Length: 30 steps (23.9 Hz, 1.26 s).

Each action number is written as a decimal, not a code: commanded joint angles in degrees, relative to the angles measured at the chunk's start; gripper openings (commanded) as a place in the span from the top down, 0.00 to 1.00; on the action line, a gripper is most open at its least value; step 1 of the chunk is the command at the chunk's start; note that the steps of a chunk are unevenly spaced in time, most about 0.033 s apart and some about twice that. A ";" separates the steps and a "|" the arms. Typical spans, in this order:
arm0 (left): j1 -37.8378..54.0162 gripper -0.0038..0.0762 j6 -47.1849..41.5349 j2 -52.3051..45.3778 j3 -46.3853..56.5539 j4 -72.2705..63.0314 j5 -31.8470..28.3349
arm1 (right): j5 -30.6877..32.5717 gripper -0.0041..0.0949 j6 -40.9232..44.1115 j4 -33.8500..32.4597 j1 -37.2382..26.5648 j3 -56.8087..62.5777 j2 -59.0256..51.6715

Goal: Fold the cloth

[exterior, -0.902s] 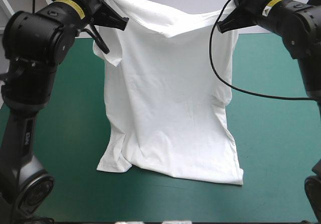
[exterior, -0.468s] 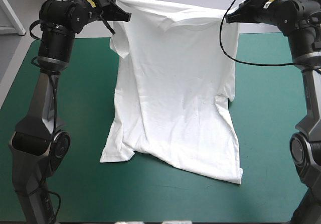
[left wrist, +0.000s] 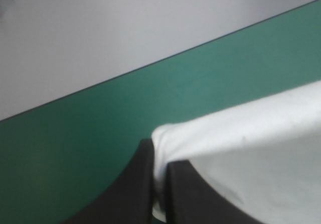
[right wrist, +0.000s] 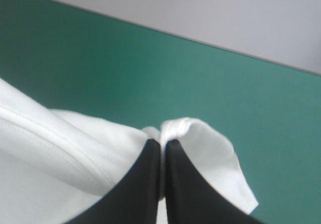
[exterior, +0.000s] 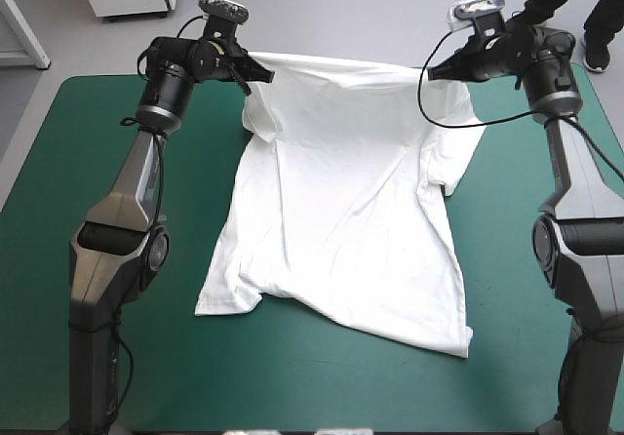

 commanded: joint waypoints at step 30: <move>6.33 0.48 2.08 -25.64 24.36 -12.92 20.81 | 11.66 0.43 -10.71 14.98 -9.10 35.06 -26.39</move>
